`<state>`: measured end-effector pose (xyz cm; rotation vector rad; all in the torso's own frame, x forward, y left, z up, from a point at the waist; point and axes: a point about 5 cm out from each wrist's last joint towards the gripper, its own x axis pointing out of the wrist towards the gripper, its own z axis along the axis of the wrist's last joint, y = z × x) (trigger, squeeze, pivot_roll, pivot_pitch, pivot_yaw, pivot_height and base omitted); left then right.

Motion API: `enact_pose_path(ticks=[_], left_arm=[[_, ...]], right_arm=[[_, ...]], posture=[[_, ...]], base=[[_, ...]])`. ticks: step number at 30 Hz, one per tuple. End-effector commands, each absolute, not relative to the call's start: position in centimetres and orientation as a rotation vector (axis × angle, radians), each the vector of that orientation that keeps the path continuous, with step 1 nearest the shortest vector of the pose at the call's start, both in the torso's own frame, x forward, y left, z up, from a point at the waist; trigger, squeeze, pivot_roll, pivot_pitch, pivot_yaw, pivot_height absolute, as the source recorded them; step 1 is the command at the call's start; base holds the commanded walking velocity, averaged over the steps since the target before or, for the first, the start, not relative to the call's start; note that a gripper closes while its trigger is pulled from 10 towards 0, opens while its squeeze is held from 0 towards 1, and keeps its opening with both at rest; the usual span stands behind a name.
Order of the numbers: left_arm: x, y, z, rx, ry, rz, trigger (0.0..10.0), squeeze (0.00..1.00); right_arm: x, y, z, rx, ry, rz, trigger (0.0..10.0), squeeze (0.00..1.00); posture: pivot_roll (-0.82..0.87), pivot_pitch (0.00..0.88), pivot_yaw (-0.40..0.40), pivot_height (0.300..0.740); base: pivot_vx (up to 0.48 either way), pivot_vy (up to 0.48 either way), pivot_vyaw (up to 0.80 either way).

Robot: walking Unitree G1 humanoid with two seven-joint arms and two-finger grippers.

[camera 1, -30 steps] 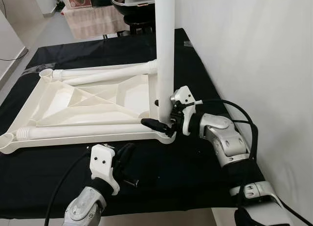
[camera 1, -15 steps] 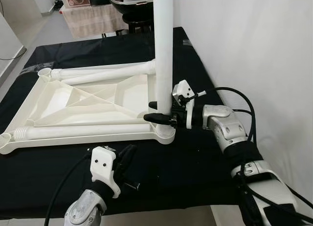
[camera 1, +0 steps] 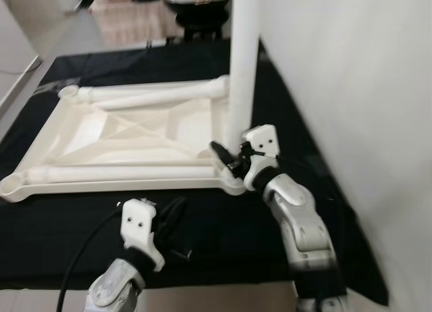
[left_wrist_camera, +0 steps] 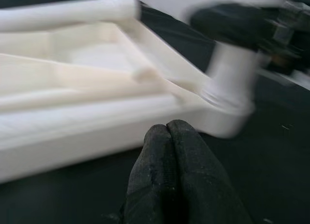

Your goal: Building children table

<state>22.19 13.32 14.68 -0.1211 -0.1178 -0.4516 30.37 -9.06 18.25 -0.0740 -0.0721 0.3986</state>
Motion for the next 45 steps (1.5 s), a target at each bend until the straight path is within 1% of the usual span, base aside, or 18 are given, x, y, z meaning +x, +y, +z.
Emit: enact_pose_path(ticks=[1,4,5,6,10,11,12,14,16,18,19,20,31,32,36,41,44,45], left_arm=[[22.3,13.6,14.0,-0.113,-0.086,-0.454,10.0,0.00],[22.7,13.5,13.9,-0.119,-0.082,-0.460,10.0,0.00],[22.9,13.5,13.9,-0.117,-0.084,-0.453,10.0,0.00],[22.9,13.6,13.9,-0.118,-0.087,-0.442,10.0,0.00],[22.9,13.6,13.9,-0.118,-0.087,-0.442,10.0,0.00],[23.0,13.6,13.9,-0.119,-0.090,-0.434,10.0,0.00],[23.0,13.6,13.9,-0.121,-0.091,-0.430,10.0,0.00],[23.0,13.6,13.9,-0.121,-0.091,-0.430,10.0,0.00],[23.1,13.5,13.9,-0.125,-0.091,-0.434,10.0,0.00],[23.1,13.5,13.9,-0.125,-0.091,-0.434,10.0,0.00],[23.1,13.4,13.9,-0.127,-0.089,-0.438,10.0,0.00],[23.0,13.4,13.8,-0.129,-0.089,-0.442,10.0,0.00],[22.3,13.2,14.0,-0.126,-0.089,-0.445,10.0,0.00],[22.2,13.1,14.0,-0.124,-0.088,-0.445,10.0,0.00],[22.0,13.0,14.0,-0.120,-0.085,-0.445,10.0,0.00],[21.9,13.0,13.9,-0.119,-0.086,-0.444,10.0,0.00],[21.8,12.9,13.9,-0.117,-0.086,-0.443,10.0,0.00],[21.8,12.9,13.8,-0.117,-0.086,-0.442,10.0,0.00]], right_arm=[[30.6,-9.5,15.0,-0.066,0.120,0.382,0.0,0.00],[31.3,-8.9,14.4,-0.081,0.141,0.438,0.0,0.00],[31.9,-8.4,14.1,-0.095,0.143,0.478,3.6,0.00],[32.2,-8.1,14.3,-0.092,0.141,0.517,10.0,0.00],[32.2,-8.1,14.3,-0.092,0.141,0.517,10.0,0.00],[32.3,-7.7,14.6,-0.088,0.130,0.596,10.0,0.89],[32.5,-7.4,15.1,-0.072,0.114,0.705,10.0,1.00],[32.5,-7.4,15.1,-0.072,0.114,0.705,10.0,1.00],[32.1,-7.3,17.3,-0.086,0.040,0.928,10.0,1.00],[32.1,-7.3,17.3,-0.086,0.040,0.928,10.0,1.00],[32.1,-7.5,18.0,-0.114,0.017,1.019,10.0,0.87],[32.6,-7.8,18.6,-0.126,0.007,1.110,10.0,0.00],[35.9,-8.0,21.9,-0.095,0.001,1.334,10.0,0.00],[36.0,-8.1,21.9,-0.103,0.025,1.371,0.0,0.00],[35.9,-8.7,21.4,-0.146,0.096,1.465,0.0,0.00],[36.1,-9.3,21.1,-0.164,0.127,1.471,0.0,0.00],[36.6,-10.6,20.3,-0.186,0.138,1.374,0.0,0.00],[36.9,-11.1,19.4,-0.212,0.147,1.260,0.0,0.00]], posture=[[-0.05,0.220,0.078,0.740],[-0.03,0.210,0.070,0.740],[-0.03,0.198,0.062,0.740],[-0.03,0.194,0.061,0.740],[-0.03,0.194,0.061,0.740],[-0.03,0.186,0.056,0.740],[-0.02,0.183,0.050,0.740],[-0.02,0.183,0.050,0.740],[-0.02,0.179,0.055,0.740],[-0.02,0.179,0.055,0.740],[-0.02,0.179,0.055,0.740],[-0.01,0.180,0.055,0.740],[0.04,0.204,0.050,0.740],[0.05,0.204,0.050,0.740],[0.06,0.205,0.046,0.740],[0.05,0.202,0.043,0.740],[0.05,0.198,0.039,0.740],[0.04,0.198,0.035,0.740]], base=[[0.000,0.000,0.00],[0.000,0.000,0.00],[0.000,0.000,0.00],[0.000,0.000,0.00],[0.000,0.000,0.00],[0.000,0.000,0.00],[0.000,0.000,0.00],[0.000,0.000,0.00],[0.000,0.000,0.00],[0.000,0.000,0.00],[0.000,0.000,0.00],[0.000,0.000,0.00],[0.000,0.000,0.00],[0.000,0.000,0.00],[0.000,0.000,0.00],[0.000,0.000,0.00],[0.000,0.000,0.00],[0.000,0.000,0.00]])
